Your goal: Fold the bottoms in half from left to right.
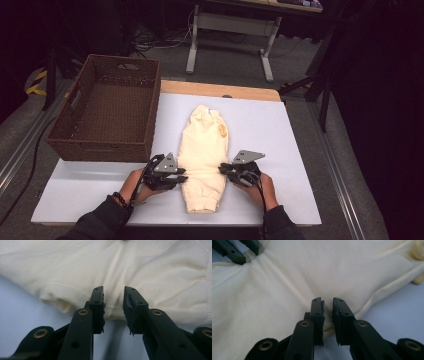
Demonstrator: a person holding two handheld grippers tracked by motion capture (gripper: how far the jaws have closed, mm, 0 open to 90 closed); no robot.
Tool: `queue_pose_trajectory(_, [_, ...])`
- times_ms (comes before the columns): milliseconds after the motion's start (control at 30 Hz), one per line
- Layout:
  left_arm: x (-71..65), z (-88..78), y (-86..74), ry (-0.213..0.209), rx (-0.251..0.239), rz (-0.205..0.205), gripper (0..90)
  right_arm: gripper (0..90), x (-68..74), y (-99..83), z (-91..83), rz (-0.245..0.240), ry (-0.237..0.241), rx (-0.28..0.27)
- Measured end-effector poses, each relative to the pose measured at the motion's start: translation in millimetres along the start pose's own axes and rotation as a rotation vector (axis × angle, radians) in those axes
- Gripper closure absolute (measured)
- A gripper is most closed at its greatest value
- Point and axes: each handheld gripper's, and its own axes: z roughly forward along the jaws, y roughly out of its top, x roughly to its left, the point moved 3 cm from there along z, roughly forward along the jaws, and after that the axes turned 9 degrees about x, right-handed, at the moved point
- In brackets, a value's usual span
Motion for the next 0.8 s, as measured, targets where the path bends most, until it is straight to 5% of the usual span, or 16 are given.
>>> queue_pose_trajectory(167, [1.9,1.4,-3.9,0.022,-0.025,-0.034,58.0,74.0,2.5,0.0,-0.3,-0.016,-0.024,-0.002])
queue_pose_trajectory(267, [-0.5,0.1,-3.5,0.06,-0.012,-0.014,55.5,68.5,2.4,-0.4,-0.9,-0.018,-0.02,-0.006])
queue_pose_trajectory(367, [1.3,-1.4,-2.4,0.102,-0.029,-0.03,36.7,60.0,2.5,-0.5,-1.9,-0.018,0.002,-0.014])
queue_pose_trajectory(500, [2.8,-5.7,-2.7,0.084,-0.045,-0.024,28.8,50.7,3.7,-0.4,-4.1,-0.022,0.027,-0.037])
queue_pose_trajectory(633, [0.0,-12.1,0.2,0.061,-0.06,0.053,24.0,37.5,4.4,1.6,-7.5,-0.006,0.006,-0.066])
queue_pose_trajectory(800, [0.1,-23.4,1.1,0.053,-0.111,0.053,18.0,24.7,7.6,6.1,-17.9,0.006,-0.004,-0.124])
